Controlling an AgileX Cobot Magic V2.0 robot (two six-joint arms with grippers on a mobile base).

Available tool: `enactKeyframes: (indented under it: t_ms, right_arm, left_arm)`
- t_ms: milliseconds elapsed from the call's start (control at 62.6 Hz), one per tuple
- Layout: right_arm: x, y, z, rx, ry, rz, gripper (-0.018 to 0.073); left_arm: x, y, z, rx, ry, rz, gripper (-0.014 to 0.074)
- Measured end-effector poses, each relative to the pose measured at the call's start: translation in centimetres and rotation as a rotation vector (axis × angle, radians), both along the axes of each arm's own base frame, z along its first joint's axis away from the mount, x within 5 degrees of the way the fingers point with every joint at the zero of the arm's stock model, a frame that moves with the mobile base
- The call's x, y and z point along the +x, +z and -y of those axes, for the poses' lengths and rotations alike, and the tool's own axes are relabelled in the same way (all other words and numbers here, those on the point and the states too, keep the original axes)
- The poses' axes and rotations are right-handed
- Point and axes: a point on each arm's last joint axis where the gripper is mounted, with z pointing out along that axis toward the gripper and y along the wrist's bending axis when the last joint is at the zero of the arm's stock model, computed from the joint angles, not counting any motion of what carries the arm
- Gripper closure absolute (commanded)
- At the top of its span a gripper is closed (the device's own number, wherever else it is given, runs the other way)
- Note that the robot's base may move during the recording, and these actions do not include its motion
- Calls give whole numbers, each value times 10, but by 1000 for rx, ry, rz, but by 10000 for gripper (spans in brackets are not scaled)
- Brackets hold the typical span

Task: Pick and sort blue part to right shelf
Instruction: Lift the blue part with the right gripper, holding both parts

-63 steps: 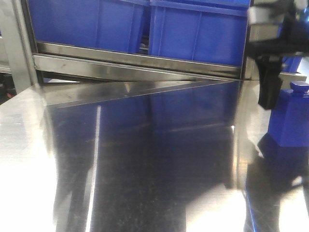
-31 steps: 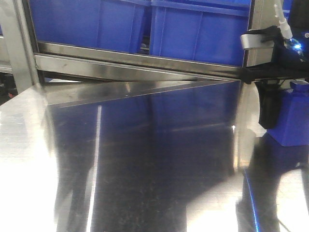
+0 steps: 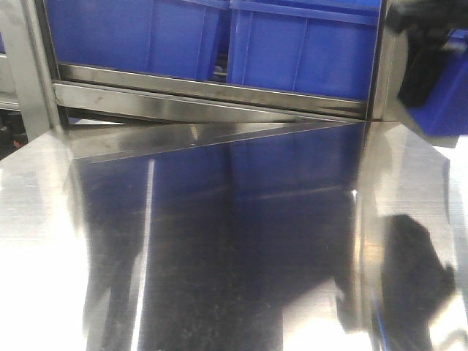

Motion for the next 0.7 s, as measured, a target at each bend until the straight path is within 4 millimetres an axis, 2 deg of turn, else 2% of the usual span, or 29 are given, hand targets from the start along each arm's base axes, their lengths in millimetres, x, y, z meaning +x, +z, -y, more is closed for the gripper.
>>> enactKeyframes:
  t_ms: [128,271,415,607,703]
  right_arm:
    - [-35,14,8,27,-1,123,270]
    - [-80,16,18,48,0,257,270]
    - [-124,6,29,59,4,374,270]
    - [-182,-18,43,51,11,510,270]
    - [-204,-25,49,45,13,593,270]
  left_arm:
    - [-3,-4,-1,0,1,1,333]
    - [-4,-5,-1,0,1,1,333]
    - [-4,-5,-1,1,2,1,334]
    - [-4,-5,-1,5,4,-2,334]
    - [-4,-6,-1,6,4,-5,334]
